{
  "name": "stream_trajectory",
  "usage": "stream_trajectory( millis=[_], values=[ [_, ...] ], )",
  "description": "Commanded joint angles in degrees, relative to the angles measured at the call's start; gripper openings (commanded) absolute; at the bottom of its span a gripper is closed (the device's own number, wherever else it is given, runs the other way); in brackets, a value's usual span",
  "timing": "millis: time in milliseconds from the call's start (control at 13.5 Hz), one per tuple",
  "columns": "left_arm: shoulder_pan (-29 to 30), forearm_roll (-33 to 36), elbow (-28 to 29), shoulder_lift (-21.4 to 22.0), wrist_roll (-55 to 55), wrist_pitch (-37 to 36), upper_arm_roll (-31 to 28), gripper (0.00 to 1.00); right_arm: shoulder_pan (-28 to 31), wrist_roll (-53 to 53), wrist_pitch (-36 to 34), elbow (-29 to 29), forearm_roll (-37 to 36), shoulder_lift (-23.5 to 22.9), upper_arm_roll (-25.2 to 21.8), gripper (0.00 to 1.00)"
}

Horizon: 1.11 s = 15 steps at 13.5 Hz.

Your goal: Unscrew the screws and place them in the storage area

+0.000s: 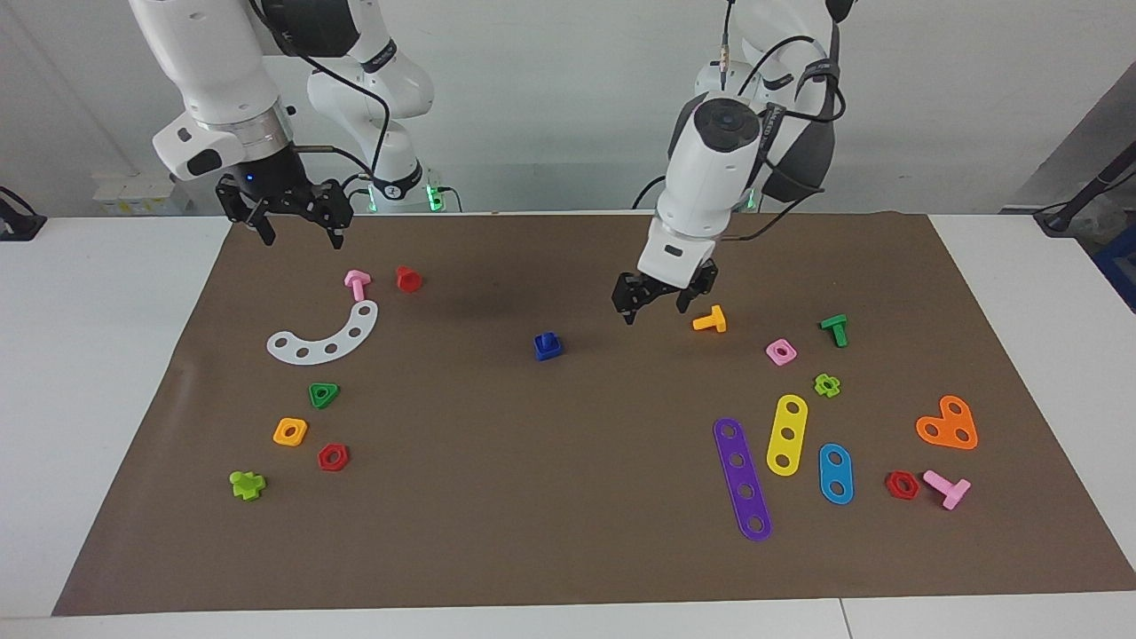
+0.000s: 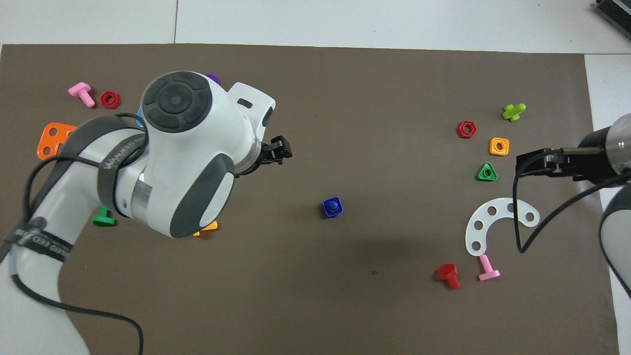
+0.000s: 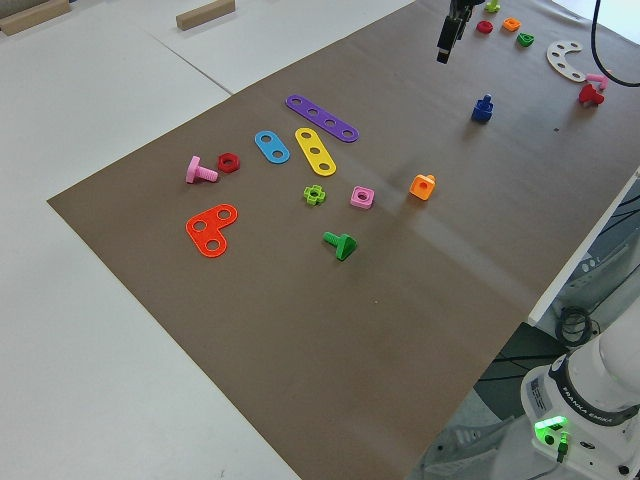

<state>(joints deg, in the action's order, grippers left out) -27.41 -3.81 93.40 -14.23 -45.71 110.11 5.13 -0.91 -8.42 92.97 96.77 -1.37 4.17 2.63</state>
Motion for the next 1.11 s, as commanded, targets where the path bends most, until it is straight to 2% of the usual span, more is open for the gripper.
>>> stream_trajectory(
  millis=[0,148,370,667,1037],
  values=[
    [-4.7,-0.9,-2.4,-5.0,-6.7,4.5,-1.1,0.91,0.6,0.7,0.3,1.7,0.5,1.6,0.4,1.0],
    [-8.9,0.1,-3.2,-9.9,-12.2,6.2,-1.4,0.87,0.6,0.9,0.3,1.8,0.5,1.6,0.4,1.0],
    [-10.2,1.8,-2.5,-12.2,-13.3,11.5,-1.5,0.86,0.6,0.5,0.4,2.0,0.5,1.7,0.4,1.0],
    [-12.1,2.0,2.4,-12.7,-15.1,18.5,-1.6,0.81,0.6,0.8,0.4,2.3,0.5,2.0,0.4,1.0],
    [-13.4,2.0,5.7,-12.6,-15.2,20.9,-1.5,0.77,0.6,0.9,0.5,2.8,0.5,2.2,0.4,1.0]
  ],
)
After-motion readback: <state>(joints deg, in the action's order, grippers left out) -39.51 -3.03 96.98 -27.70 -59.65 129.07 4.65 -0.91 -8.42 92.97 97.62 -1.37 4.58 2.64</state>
